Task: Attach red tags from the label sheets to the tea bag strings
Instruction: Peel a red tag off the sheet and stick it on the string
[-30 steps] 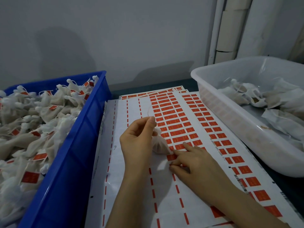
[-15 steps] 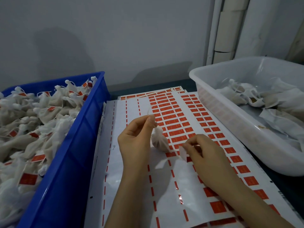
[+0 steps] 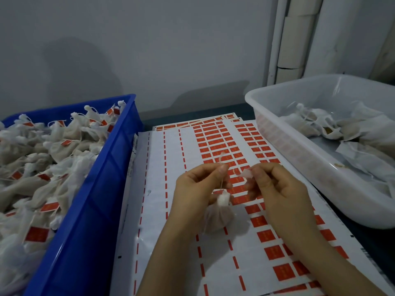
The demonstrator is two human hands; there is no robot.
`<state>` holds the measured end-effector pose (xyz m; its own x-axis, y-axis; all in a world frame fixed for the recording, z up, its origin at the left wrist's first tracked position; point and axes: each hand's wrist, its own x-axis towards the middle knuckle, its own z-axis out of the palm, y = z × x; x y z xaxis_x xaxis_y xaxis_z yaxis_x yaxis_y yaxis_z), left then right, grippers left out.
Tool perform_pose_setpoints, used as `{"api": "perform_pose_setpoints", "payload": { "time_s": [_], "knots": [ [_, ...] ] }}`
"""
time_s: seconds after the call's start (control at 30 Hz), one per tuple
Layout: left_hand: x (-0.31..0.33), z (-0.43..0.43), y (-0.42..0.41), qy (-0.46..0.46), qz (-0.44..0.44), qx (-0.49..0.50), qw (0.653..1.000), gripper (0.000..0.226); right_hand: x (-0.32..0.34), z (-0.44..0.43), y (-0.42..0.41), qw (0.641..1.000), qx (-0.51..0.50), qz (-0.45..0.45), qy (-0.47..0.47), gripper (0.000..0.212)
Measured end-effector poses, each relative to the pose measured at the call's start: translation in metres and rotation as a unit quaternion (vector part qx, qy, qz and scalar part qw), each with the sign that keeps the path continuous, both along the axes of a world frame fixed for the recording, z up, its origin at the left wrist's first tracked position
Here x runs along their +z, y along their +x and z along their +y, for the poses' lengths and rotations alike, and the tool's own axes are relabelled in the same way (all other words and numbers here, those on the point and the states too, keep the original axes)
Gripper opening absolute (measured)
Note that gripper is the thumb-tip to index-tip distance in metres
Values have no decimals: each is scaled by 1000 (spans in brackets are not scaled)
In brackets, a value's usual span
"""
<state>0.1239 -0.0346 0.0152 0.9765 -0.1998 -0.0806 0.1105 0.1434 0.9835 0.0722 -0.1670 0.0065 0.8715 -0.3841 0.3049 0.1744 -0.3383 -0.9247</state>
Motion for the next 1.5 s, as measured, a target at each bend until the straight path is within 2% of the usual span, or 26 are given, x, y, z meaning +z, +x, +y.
{"api": "perform_pose_setpoints", "payload": {
  "time_s": [0.13,0.3,0.4,0.73,0.97,1.37,1.5],
  "knots": [
    [-2,-5,-1,21,-4,-24,999,23,-1,0,0,1000,19,-17,-18,15],
    [-1,-6,-2,-21,20,-31,999,30,2,0,0,997,-12,-69,13,29],
    [0,-6,-3,-40,29,-39,998,35,0,-3,0,998,-5,-67,10,19],
    [1,-10,-7,-79,38,-62,994,28,3,-1,-4,995,38,-86,30,27],
    [-4,-16,-8,-44,35,-52,997,10,5,3,-4,990,69,-90,85,33],
    [-2,-17,-11,-12,-10,-79,997,16,2,2,-2,990,60,-81,97,26],
    [-3,-16,-11,-4,-14,-82,997,20,2,2,-3,990,62,-81,96,30]
  ]
}}
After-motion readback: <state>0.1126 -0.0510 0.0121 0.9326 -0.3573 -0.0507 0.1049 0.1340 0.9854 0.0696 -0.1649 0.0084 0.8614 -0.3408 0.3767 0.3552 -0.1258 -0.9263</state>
